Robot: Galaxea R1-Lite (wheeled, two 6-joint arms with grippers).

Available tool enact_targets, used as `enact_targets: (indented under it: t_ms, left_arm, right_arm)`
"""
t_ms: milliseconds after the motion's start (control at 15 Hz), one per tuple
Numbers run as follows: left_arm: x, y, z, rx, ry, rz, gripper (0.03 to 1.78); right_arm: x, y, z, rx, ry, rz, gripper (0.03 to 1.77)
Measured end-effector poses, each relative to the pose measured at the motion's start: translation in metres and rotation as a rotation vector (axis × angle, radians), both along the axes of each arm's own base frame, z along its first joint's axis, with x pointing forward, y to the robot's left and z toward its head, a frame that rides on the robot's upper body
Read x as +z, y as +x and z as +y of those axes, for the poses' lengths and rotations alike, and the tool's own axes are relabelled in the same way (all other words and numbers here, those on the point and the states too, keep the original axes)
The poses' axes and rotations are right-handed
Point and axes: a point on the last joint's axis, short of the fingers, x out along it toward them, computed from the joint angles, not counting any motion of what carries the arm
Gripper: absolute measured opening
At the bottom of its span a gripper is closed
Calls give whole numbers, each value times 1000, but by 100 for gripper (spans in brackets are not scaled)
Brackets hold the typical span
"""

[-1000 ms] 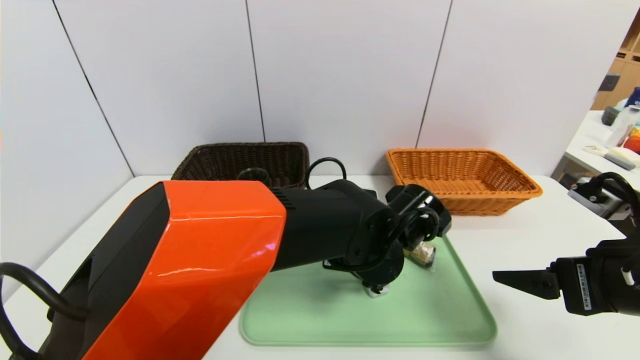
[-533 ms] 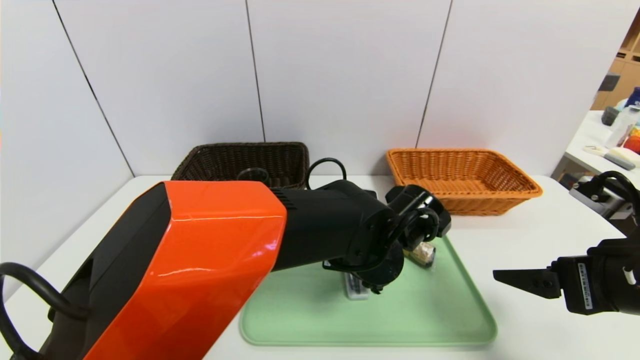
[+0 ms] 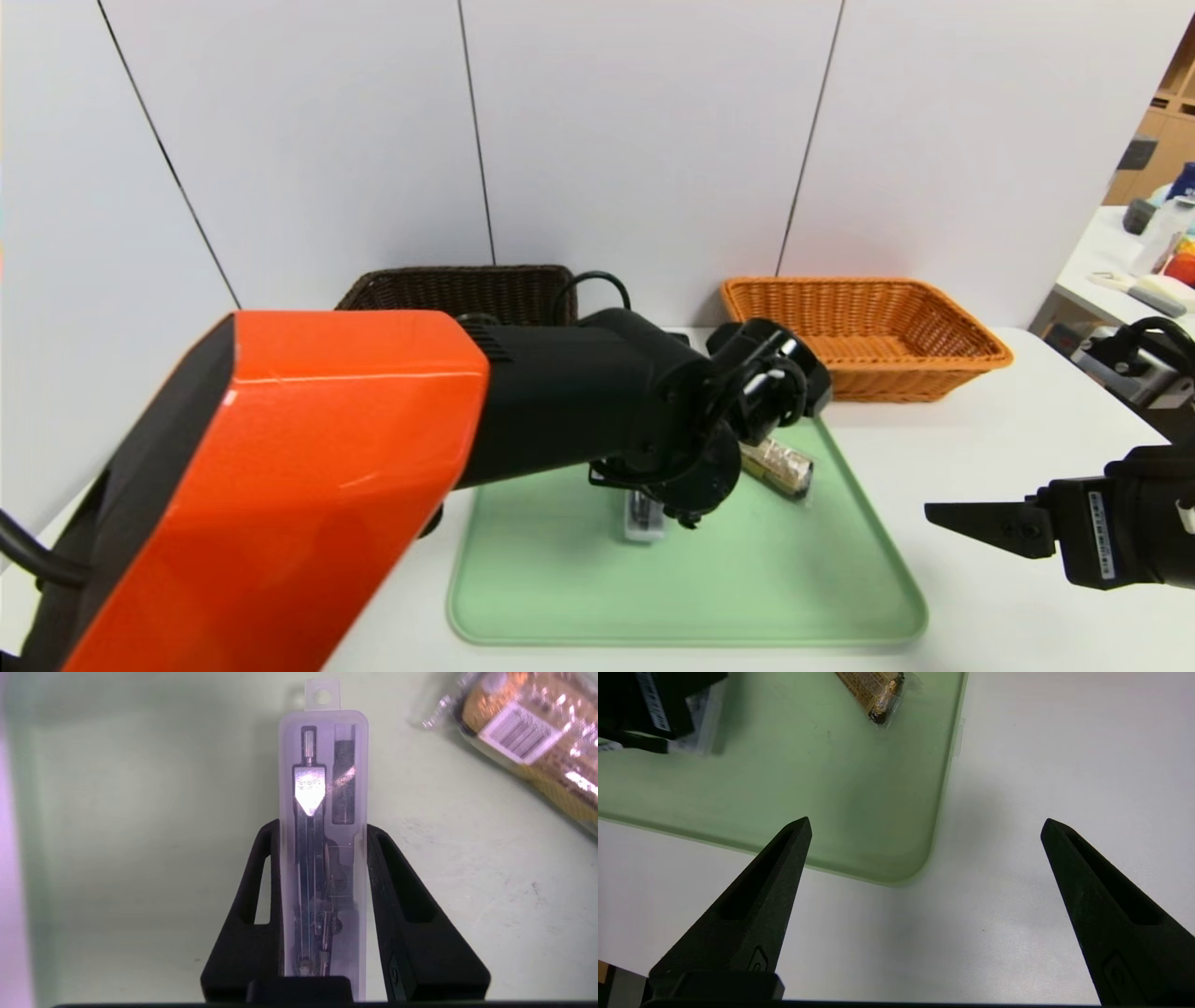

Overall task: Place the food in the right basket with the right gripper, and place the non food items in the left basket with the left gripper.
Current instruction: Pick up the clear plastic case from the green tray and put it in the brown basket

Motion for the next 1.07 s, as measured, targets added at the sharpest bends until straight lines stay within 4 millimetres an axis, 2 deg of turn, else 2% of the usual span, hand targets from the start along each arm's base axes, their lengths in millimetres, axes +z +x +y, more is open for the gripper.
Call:
enact_targets:
  t_ms: [467, 667, 867, 1067]
  left_arm:
    - [82, 20, 84, 59, -2, -77, 55]
    - [113, 22, 118, 4, 8, -116, 55]
    - [133, 29, 155, -89, 50, -127, 55]
    - [142, 38, 187, -223, 74, -117, 55]
  right_arm:
    - [1, -1, -1, -10, -8, -12, 170]
    - [1, -1, -1, -11, -11, -10, 170]
    - [-1, -1, -1, -13, -14, -3, 170]
    - [-3, -2, -1, -19, -19, 0, 170]
